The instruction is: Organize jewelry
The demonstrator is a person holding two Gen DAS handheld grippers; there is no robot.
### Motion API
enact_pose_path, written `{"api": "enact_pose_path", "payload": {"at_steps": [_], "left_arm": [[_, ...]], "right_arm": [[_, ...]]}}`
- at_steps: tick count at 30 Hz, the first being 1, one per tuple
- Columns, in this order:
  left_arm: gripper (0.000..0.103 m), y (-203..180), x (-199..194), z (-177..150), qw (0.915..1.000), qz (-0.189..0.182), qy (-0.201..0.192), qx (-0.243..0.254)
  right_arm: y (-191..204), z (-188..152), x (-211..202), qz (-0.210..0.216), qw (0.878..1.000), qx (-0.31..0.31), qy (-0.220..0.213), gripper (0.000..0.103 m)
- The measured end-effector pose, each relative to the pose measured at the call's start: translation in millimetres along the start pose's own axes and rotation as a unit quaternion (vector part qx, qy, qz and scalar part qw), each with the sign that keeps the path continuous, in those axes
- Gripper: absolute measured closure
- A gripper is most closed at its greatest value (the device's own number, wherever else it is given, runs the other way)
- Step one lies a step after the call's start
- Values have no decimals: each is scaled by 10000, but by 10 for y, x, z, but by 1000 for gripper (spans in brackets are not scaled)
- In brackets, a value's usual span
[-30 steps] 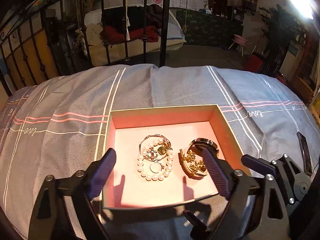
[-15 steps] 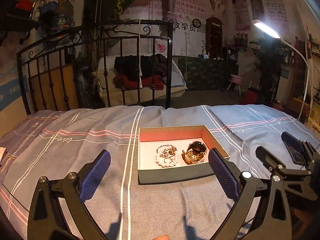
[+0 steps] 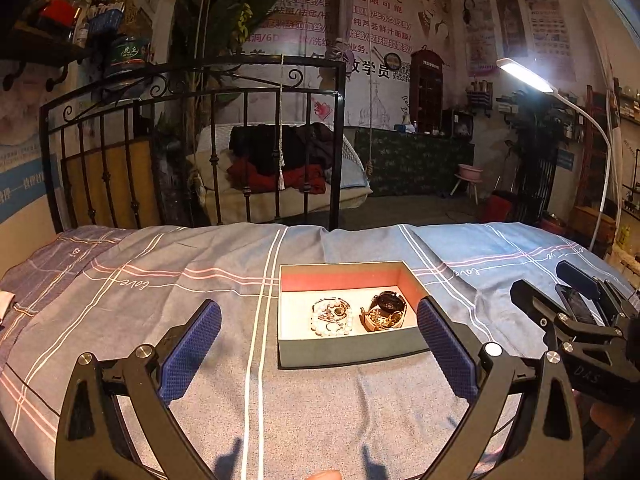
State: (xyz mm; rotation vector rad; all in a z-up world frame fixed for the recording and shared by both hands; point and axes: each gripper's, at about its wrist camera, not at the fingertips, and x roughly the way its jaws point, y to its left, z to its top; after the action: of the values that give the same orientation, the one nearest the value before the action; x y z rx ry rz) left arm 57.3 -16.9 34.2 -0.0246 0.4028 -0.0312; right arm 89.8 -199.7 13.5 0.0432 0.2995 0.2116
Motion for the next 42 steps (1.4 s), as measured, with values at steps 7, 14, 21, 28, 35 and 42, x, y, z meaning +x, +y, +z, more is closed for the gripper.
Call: {"api": "enact_pose_path", "payload": {"at_steps": [7, 14, 21, 28, 35, 42], "left_arm": [[7, 63, -28, 17, 9998, 57, 33, -191], [7, 48, -71, -7, 9997, 249, -71, -39], [7, 82, -91, -19, 9997, 176, -59, -130], [7, 105, -98, -28, 9996, 223, -35, -175], [7, 87, -113, -34, 9995, 280, -65, -145], [7, 92, -123, -36, 9995, 283, -59, -119]], "right_arm": [[-1, 11, -18, -7, 10000, 15, -20, 6], [-53, 30, -57, -64, 9999, 71, -69, 6], [-79, 57, -71, -42, 9999, 121, -79, 6], [-64, 71, -61, 25, 9999, 87, -48, 6], [-49, 56, -58, 59, 10000, 75, -15, 6], [-42, 43, -50, 78, 9999, 72, 24, 6]]}}
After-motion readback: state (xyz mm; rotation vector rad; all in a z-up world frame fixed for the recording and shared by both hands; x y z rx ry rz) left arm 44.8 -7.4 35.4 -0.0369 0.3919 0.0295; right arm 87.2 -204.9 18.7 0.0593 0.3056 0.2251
